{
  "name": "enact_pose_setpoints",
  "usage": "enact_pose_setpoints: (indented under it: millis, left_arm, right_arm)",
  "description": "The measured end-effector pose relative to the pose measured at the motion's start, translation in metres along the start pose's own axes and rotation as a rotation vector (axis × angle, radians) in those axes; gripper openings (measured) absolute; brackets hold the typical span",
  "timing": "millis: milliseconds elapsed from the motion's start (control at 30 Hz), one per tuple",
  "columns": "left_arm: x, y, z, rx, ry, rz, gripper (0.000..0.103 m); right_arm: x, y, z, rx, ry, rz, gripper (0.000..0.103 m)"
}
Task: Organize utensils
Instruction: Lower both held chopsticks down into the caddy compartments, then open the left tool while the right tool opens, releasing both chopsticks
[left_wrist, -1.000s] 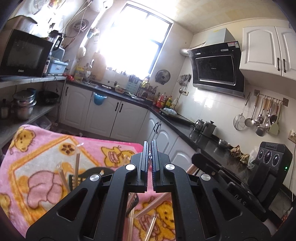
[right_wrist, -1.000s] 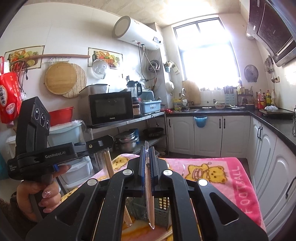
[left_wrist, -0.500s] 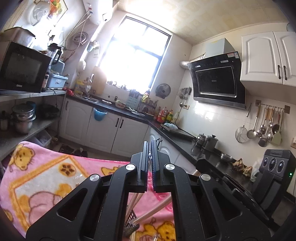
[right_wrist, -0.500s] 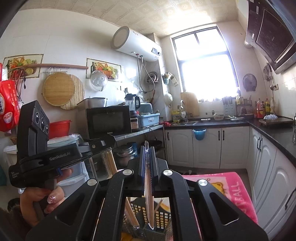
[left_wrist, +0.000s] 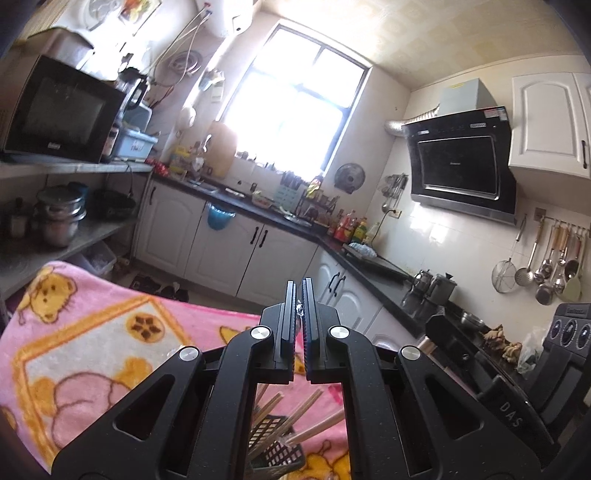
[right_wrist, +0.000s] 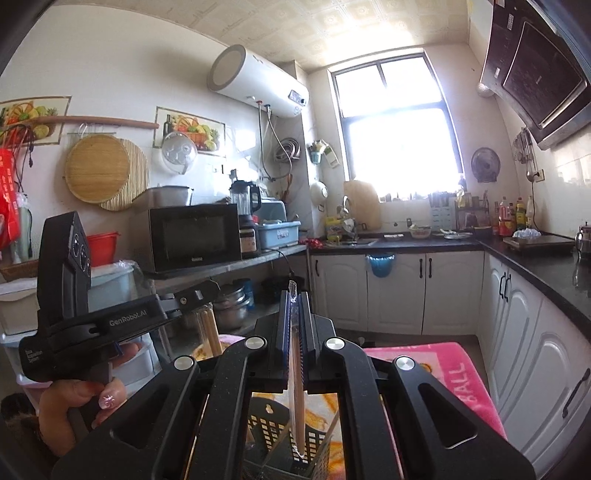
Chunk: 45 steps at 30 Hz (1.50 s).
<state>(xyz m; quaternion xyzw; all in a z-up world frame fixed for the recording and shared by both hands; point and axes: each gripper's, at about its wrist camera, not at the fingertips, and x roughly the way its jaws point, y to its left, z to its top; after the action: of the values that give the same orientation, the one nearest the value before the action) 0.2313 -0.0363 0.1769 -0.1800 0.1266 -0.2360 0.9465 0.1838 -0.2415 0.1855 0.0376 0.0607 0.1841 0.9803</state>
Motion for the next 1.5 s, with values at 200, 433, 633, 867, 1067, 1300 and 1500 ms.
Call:
enact_pose_setpoints:
  millis: [200, 433, 633, 867, 1067, 1300, 1500]
  left_arm:
    - [0.009, 0.013, -0.015, -0.034, 0.023, 0.001, 0.001]
    - [0.015, 0.016, -0.033, -0.045, 0.025, -0.021, 0.001]
    - [0.022, 0.020, -0.047, -0.050, 0.046, -0.025, 0.001]
    - [0.027, 0.024, -0.064, -0.038, 0.091, -0.003, 0.001]
    - [0.028, 0.027, -0.073, -0.026, 0.117, 0.018, 0.001]
    - [0.025, 0.027, -0.078, -0.015, 0.143, 0.041, 0.001]
    - [0.022, 0.027, -0.083, 0.003, 0.178, 0.070, 0.001]
  right_arm:
    - [0.008, 0.000, -0.013, 0.011, 0.023, -0.005, 0.005]
    - [0.015, 0.001, -0.028, 0.019, 0.045, -0.007, 0.005]
    - [0.020, -0.002, -0.041, 0.028, 0.062, -0.015, 0.005]
    - [0.028, -0.004, -0.054, 0.045, 0.087, -0.024, 0.005]
    - [0.031, -0.004, -0.062, 0.065, 0.105, -0.029, 0.005]
    - [0.028, -0.009, -0.072, 0.080, 0.138, -0.038, 0.013]
    - [0.020, -0.016, -0.079, 0.103, 0.152, -0.054, 0.029]
